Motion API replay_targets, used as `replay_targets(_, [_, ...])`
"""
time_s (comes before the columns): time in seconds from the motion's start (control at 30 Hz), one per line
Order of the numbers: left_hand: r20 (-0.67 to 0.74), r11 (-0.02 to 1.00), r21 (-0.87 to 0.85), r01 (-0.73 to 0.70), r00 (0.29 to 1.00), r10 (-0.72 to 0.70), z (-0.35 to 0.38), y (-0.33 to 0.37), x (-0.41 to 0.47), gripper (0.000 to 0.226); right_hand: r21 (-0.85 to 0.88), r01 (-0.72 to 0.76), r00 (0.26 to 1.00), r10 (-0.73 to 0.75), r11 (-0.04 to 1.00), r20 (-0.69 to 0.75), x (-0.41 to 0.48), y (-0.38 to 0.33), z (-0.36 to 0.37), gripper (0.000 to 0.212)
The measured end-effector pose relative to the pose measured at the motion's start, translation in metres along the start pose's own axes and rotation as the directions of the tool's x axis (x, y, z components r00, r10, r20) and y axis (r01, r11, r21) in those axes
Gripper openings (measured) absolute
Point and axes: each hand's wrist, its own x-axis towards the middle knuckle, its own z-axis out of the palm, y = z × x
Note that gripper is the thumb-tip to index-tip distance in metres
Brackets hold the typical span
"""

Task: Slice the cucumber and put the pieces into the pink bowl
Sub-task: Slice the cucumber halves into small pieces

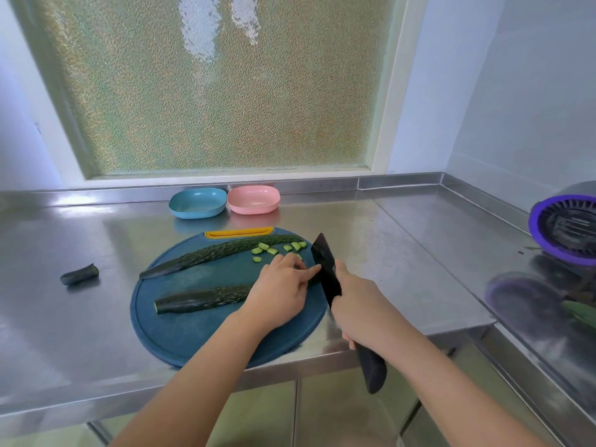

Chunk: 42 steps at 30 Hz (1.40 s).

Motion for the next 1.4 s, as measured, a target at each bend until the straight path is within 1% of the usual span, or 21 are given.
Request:
replay_targets(0.07, [-0.022,0.999,-0.04,0.013,1.0,-0.013,0.001,0.0,0.0,0.044,-0.001,-0.008,1.0,0.008,1.0,-0.012,-0.002,0.002,0.004,0.077])
replay_targets(0.23, [-0.056,0.991,-0.122,0.046,0.997,-0.053,0.0,0.001,-0.002,0.041,0.045,-0.029,1.0,0.029,0.999,-0.006,-0.005,0.004,0.0,0.075])
replay_targets(0.37, [-0.04,0.997,-0.073,0.029,0.999,-0.032,-0.001,0.002,-0.002,0.043,0.182,-0.045,0.999,0.04,0.982,0.029,-0.009,0.003,-0.009,0.075])
replay_targets(0.43, [-0.026,0.999,-0.036,0.016,1.0,-0.017,-0.001,0.002,-0.003,0.045,0.216,-0.041,0.999,0.037,0.976,0.019,-0.011,0.004,-0.013,0.073])
replay_targets(0.5, [-0.02,1.0,-0.024,0.017,1.0,-0.017,-0.002,0.001,-0.003,0.046,0.211,-0.032,0.999,0.031,0.977,0.009,-0.013,0.003,-0.017,0.073])
replay_targets(0.93, [-0.002,1.0,-0.003,0.025,1.0,-0.025,-0.001,0.001,-0.002,0.046,0.172,-0.044,0.998,0.034,0.984,0.056,-0.017,-0.002,-0.017,0.074])
replay_targets(1.17, [-0.001,1.0,0.013,0.018,1.0,-0.018,0.001,-0.001,-0.001,0.046,0.139,-0.053,0.996,0.043,0.989,0.075,-0.013,-0.005,-0.016,0.066])
replay_targets(1.3, [-0.013,1.0,0.01,0.014,1.0,-0.014,0.002,-0.001,-0.001,0.046,0.05,-0.012,1.0,0.012,0.999,0.004,-0.009,-0.003,0.005,0.077])
replay_targets(1.33, [-0.018,1.0,-0.001,0.016,1.0,-0.016,0.002,-0.001,-0.001,0.046,0.051,-0.017,1.0,0.017,0.999,-0.014,-0.008,-0.001,0.01,0.079])
replay_targets(1.4, [-0.035,0.999,-0.041,0.027,0.999,-0.029,0.003,0.0,-0.001,0.044,0.118,-0.038,0.999,0.042,0.992,-0.029,-0.007,0.005,0.015,0.079])
